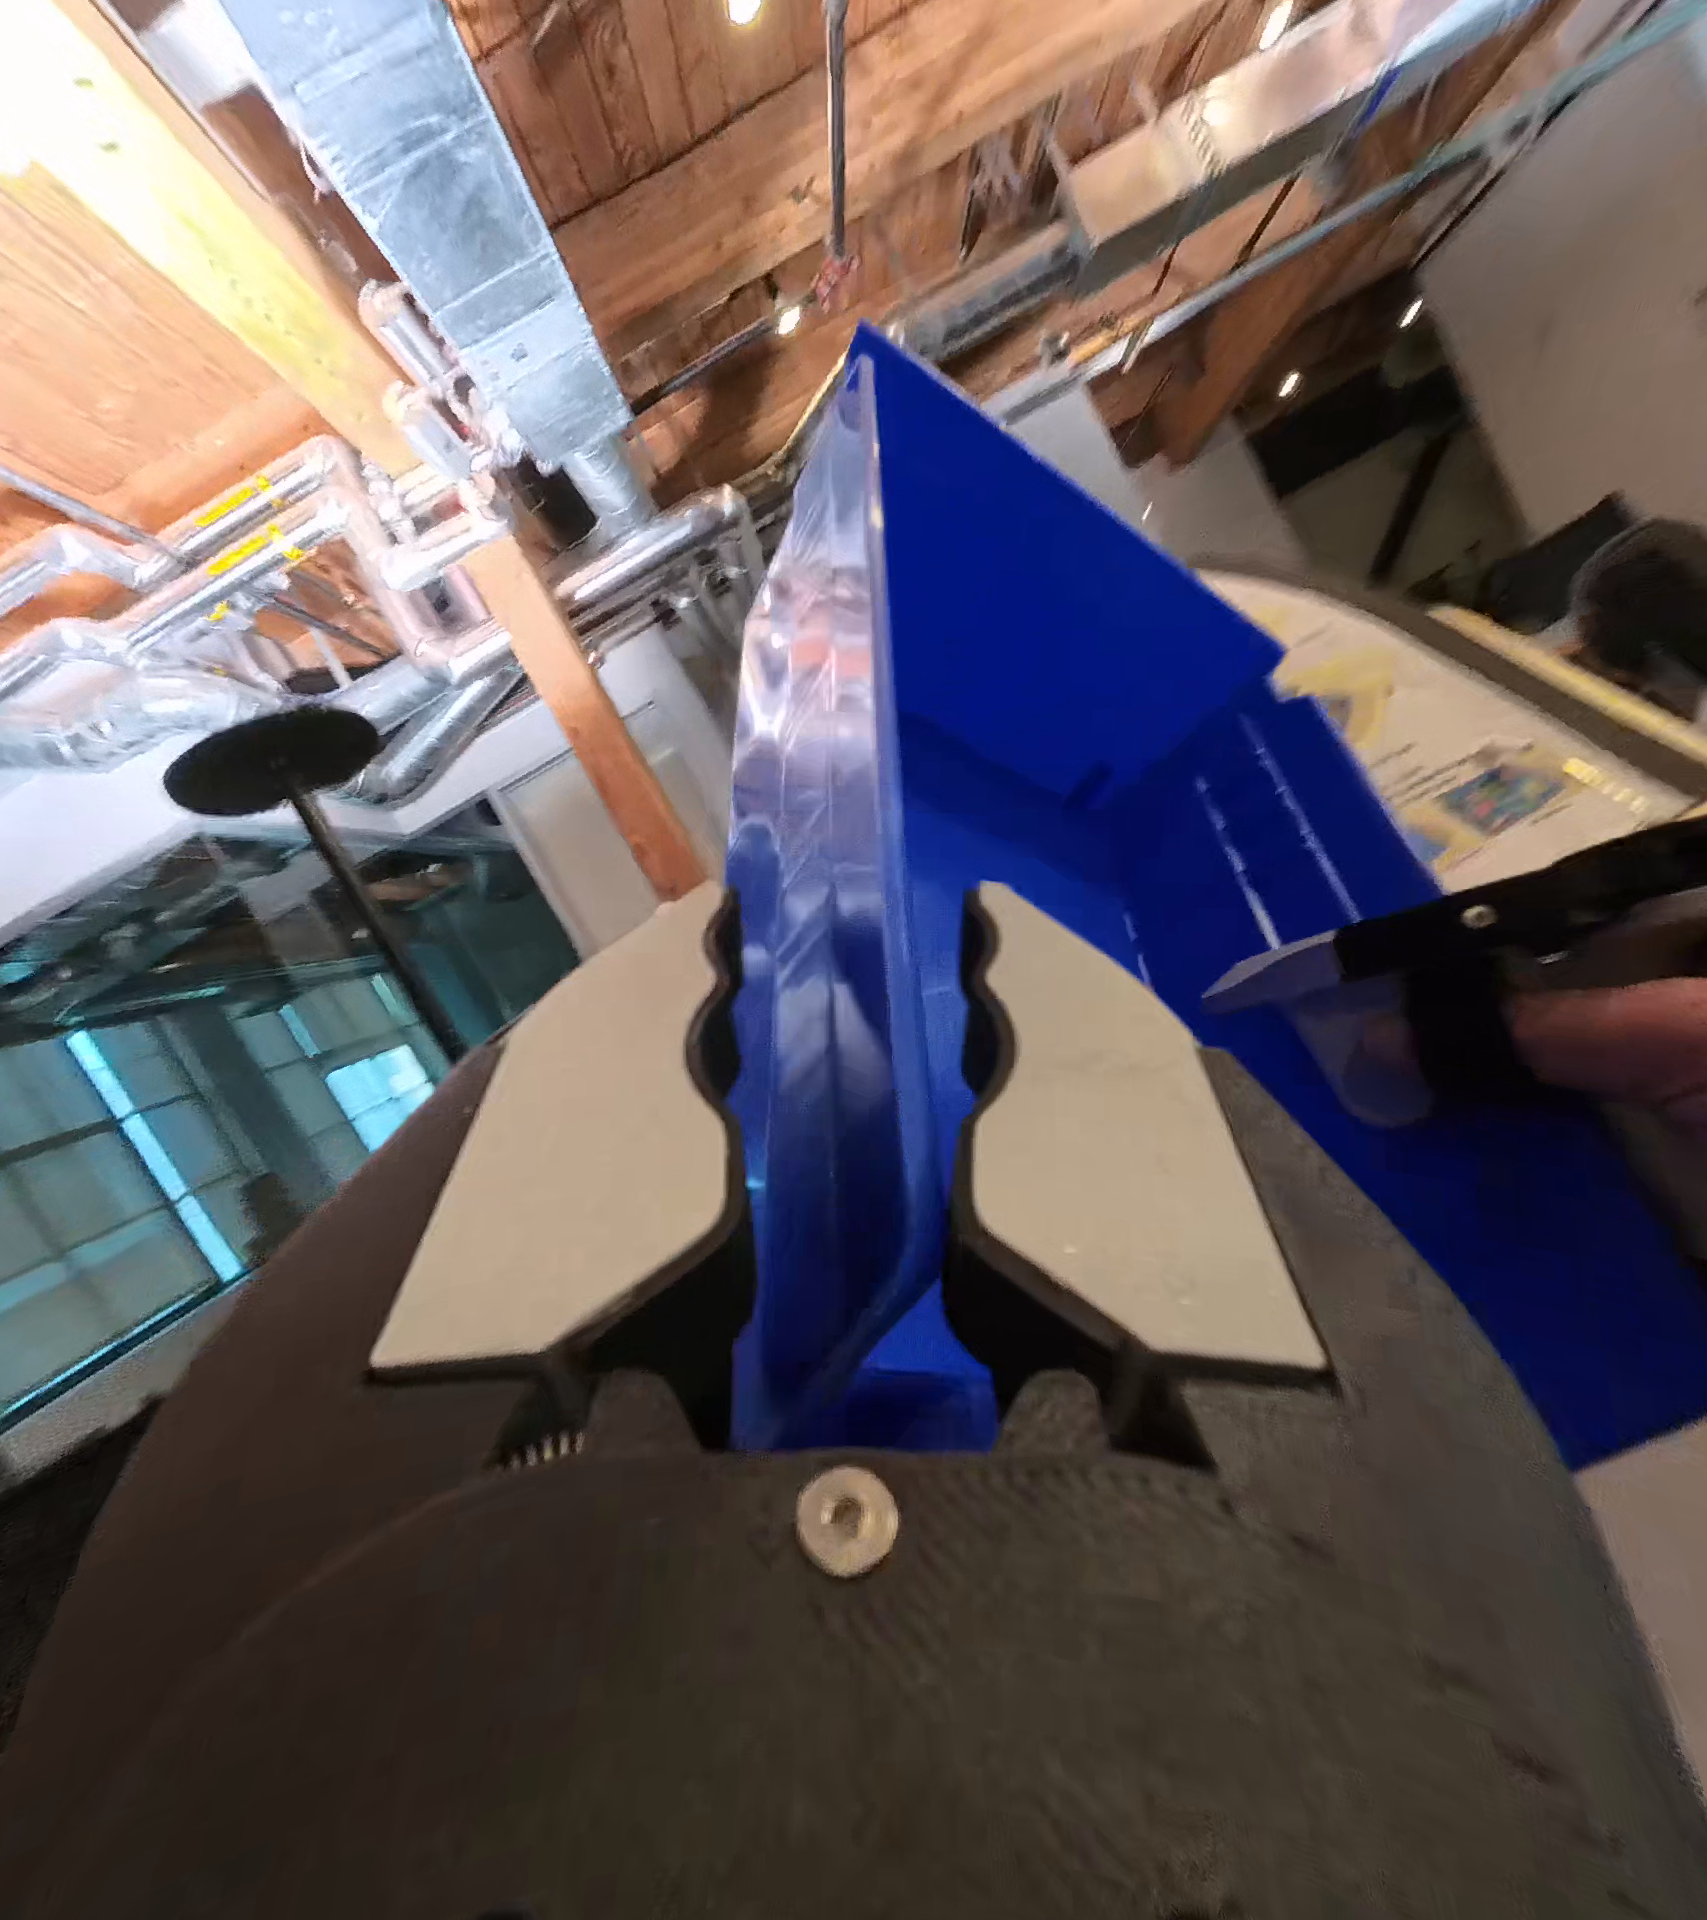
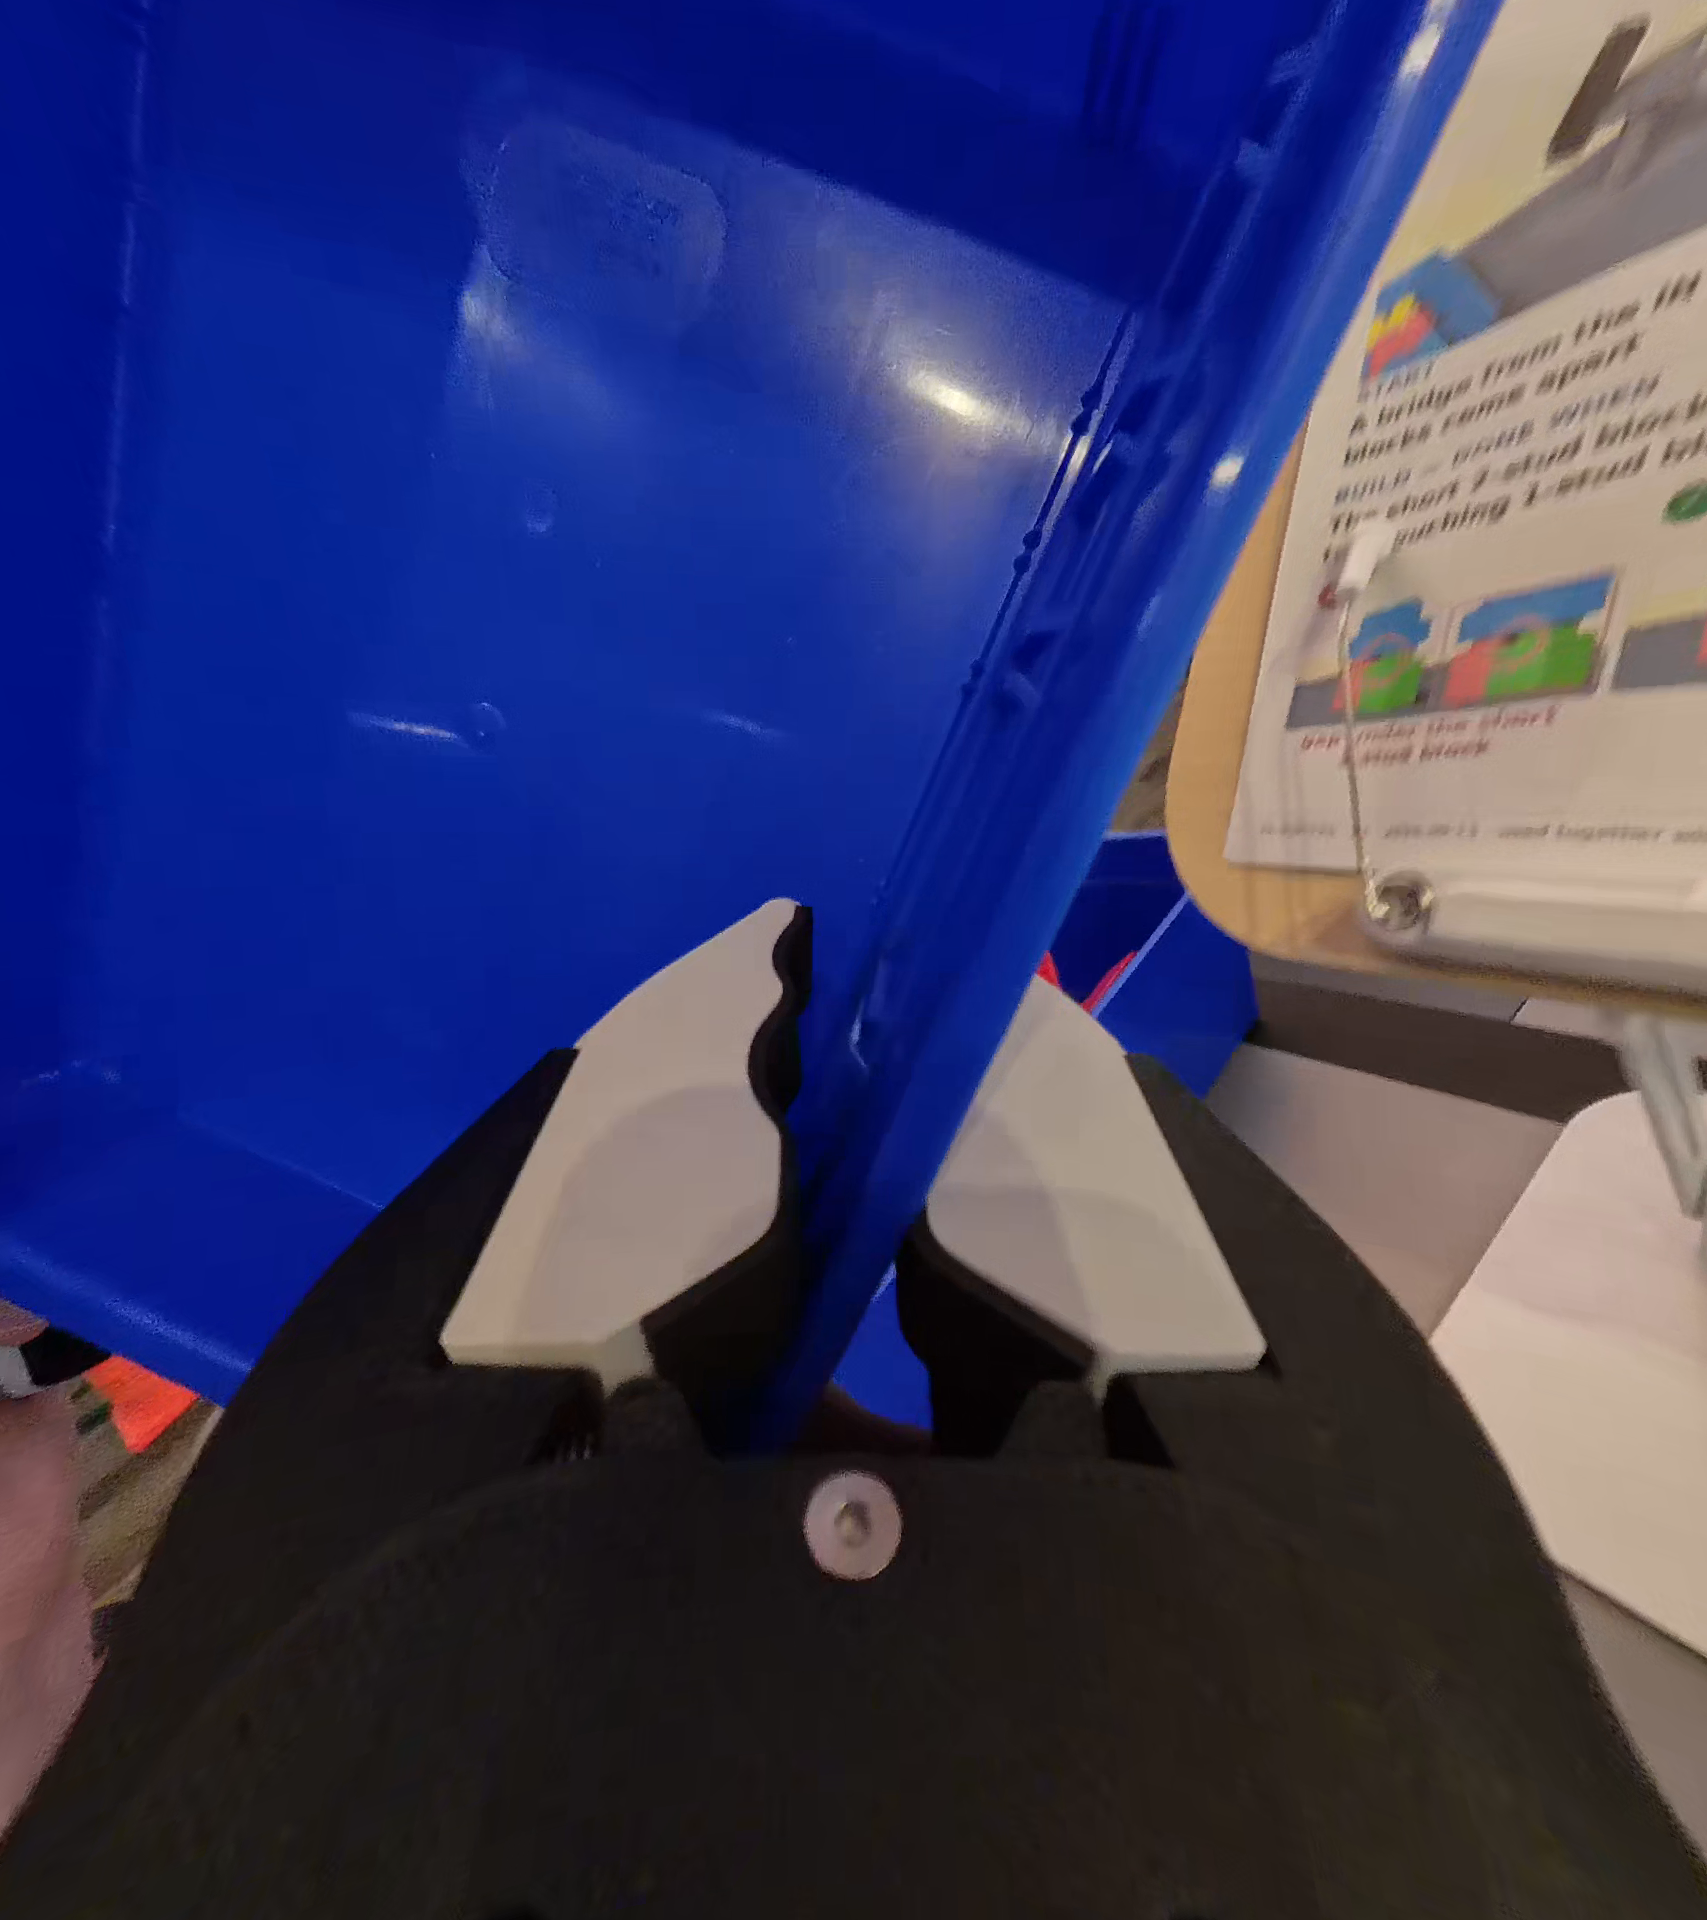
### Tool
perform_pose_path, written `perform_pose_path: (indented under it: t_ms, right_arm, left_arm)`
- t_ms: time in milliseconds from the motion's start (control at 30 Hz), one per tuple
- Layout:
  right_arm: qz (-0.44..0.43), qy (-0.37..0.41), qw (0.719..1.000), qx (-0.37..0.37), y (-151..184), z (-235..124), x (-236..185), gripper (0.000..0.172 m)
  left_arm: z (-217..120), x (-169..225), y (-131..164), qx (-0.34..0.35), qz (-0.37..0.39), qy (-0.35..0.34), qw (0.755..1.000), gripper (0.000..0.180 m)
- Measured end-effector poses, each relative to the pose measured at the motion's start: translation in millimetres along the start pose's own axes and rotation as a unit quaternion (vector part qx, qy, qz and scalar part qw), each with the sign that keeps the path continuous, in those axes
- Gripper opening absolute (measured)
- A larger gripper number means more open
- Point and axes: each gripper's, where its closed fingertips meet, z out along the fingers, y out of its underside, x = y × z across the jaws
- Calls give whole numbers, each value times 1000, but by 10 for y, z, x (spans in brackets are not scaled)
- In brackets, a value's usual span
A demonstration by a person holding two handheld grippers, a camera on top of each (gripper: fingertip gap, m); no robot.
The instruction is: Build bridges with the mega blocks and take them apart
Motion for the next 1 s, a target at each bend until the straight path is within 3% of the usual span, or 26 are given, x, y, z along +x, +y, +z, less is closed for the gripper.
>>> perform_pose_path:
  t_ms: [100,167,300,400,500,600,700,833,1000]
  right_arm:
    - [-19,9,1000,15,-271,-95,26,15]
    - [-45,20,998,36,-530,-258,72,15]
    - [-107,65,991,56,-1075,-814,331,15]
    - [-148,111,981,51,-1393,-1372,644,15]
    - [-166,149,975,19,-1570,-1970,992,15]
    - [-183,203,962,-24,-1654,-2561,1384,15]
    - [-188,251,944,-100,-1578,-3050,1819,15]
    - [-178,304,918,-181,-1389,-3570,2375,15]
    - [-116,324,902,-260,-1058,-3991,2926,15]
  left_arm:
    - [-162,-56,-370,95,-27,21,995,52]
    - [-311,-204,-533,137,-39,22,990,50]
    - [-427,-617,-336,111,-88,11,990,49]
    - [-382,-814,137,43,-137,15,990,47]
    - [-288,-858,862,-63,-149,22,987,50]
    - [-211,-724,1546,-135,-218,55,965,55]
    - [-189,-613,2146,-221,-236,56,945,60]
    - [-214,-494,2620,-289,-271,58,916,64]
    - [-207,-337,2938,-342,-286,63,893,64]
